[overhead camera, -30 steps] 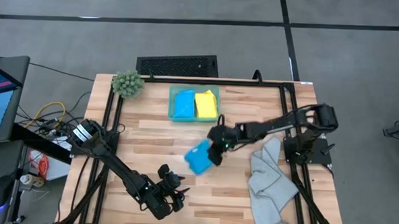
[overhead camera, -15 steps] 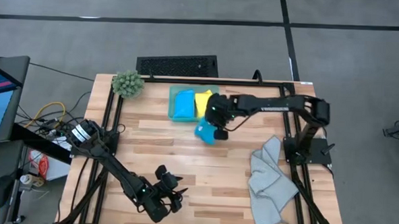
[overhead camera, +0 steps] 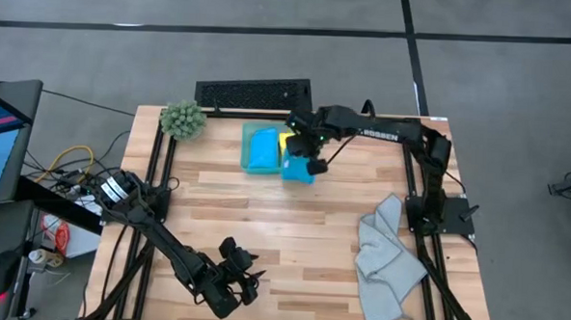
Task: Fold microfiber towels
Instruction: Put the blue microfiber towel into the bin
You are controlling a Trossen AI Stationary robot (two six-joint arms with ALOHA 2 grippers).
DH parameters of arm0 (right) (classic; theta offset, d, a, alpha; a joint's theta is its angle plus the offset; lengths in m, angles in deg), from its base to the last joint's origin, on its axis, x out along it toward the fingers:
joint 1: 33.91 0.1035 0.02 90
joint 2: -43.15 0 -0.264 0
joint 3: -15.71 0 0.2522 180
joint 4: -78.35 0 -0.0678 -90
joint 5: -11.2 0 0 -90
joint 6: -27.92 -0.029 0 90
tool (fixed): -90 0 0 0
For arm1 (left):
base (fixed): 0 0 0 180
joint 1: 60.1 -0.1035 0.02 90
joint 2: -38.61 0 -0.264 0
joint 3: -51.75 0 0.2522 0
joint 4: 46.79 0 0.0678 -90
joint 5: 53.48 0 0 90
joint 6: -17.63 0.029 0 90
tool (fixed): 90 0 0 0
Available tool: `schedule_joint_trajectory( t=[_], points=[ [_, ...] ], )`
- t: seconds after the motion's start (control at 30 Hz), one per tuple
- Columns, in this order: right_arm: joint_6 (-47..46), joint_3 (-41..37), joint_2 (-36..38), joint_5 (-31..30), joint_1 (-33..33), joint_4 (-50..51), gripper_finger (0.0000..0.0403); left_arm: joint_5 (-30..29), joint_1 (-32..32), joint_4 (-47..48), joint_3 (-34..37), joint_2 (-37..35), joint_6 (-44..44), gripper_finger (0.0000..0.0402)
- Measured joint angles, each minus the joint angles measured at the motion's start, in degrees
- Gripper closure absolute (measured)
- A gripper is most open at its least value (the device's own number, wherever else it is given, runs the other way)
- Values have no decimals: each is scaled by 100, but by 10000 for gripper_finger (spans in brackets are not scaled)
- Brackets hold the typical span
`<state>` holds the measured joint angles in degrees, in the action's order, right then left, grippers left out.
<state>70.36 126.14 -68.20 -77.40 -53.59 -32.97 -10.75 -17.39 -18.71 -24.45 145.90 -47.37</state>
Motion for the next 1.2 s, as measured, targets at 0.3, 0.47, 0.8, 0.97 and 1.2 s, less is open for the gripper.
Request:
schedule_joint_trajectory(
  t=[0.3,0.47,0.8,0.97,1.2],
  points=[
    [805,159,-150,389,-567,-167,372,-14,144,488,-14,-551,-122,180],
    [1008,160,-339,514,-723,-206,378,-192,175,1107,-10,-694,-226,180],
    [1503,150,-984,446,-729,-532,364,-304,185,1513,-7,-726,-449,180],
    [1612,151,-1082,341,-745,-710,371,-365,182,1616,-7,-726,-496,180],
    [1765,150,-1084,296,-781,-958,359,-546,182,1698,-7,-726,-515,180]
  ],
)
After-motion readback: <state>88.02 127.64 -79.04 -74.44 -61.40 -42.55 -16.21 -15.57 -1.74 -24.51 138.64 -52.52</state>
